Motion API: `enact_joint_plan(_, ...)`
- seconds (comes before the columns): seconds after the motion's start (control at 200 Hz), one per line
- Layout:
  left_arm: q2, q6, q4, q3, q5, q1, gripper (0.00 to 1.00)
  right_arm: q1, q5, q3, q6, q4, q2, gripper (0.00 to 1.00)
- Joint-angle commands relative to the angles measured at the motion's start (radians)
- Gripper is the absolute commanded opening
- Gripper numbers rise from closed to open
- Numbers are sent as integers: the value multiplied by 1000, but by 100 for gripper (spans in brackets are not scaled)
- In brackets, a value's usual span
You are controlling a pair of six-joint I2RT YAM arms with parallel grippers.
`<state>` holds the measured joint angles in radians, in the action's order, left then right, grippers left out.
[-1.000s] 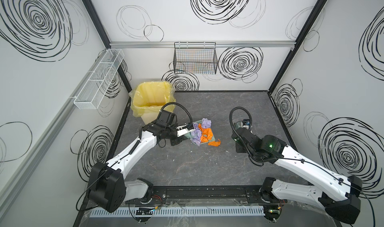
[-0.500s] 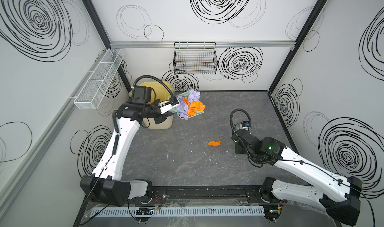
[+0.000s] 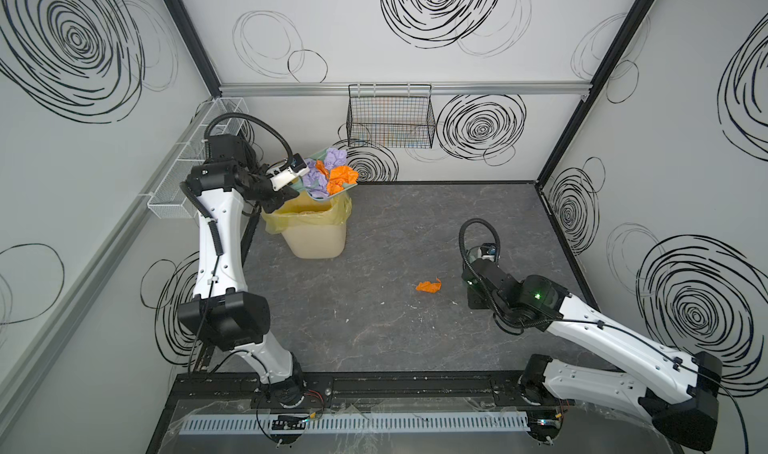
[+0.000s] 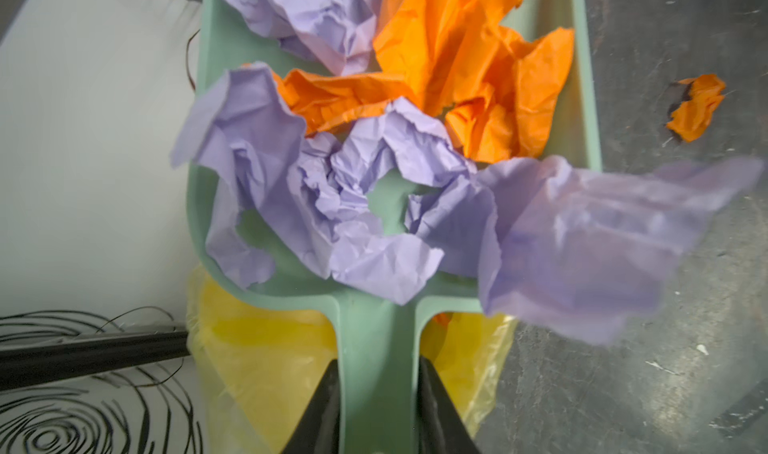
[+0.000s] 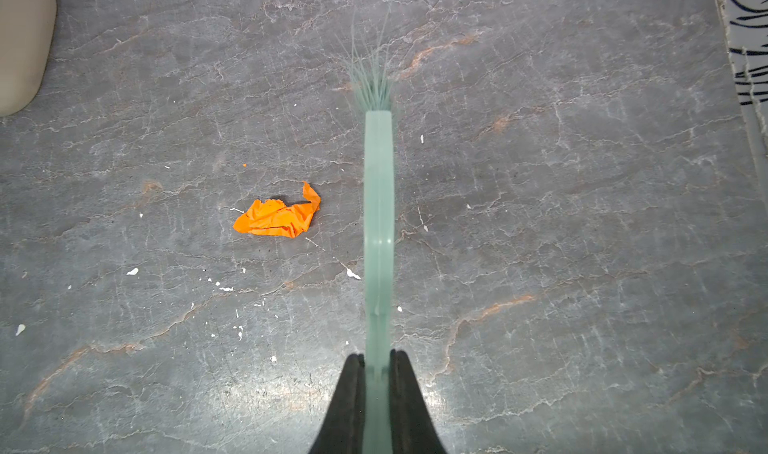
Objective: Sweep away the paper scraps from the table
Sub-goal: 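Lift the filled dustpan with the left gripper and carry it over the bin, then tip the dustpan with the left gripper to empty scraps into the bin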
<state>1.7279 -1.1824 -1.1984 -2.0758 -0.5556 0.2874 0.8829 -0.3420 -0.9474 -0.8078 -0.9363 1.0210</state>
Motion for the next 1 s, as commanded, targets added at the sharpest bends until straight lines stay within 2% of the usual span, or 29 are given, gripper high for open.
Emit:
enact_joint_plan(0.0,58,-85,-77,-102,38,50,0,-5,-14,13,2,23,1,0)
enact_joint_plan(0.195,132,-171,-48,-177,227,77,0,-6,-7,21,8,37,11,0)
enact_joint_plan(0.425,118,-275,40,-160,450,43,0,-6,7,31,15,69,35,0)
enact_joint_plan(0.575,80,-355,126,-103,586,-9,0,-6,21,22,23,78,55,0)
enact_joint_plan(0.685,22,-416,210,0,689,-50,0,-6,26,19,24,76,57,0)
enact_joint_plan(0.846,-98,-503,407,188,743,-77,0,-8,31,32,21,81,45,0)
enact_joint_plan(0.996,-127,-505,413,196,736,-92,0,-7,37,39,21,80,32,0)
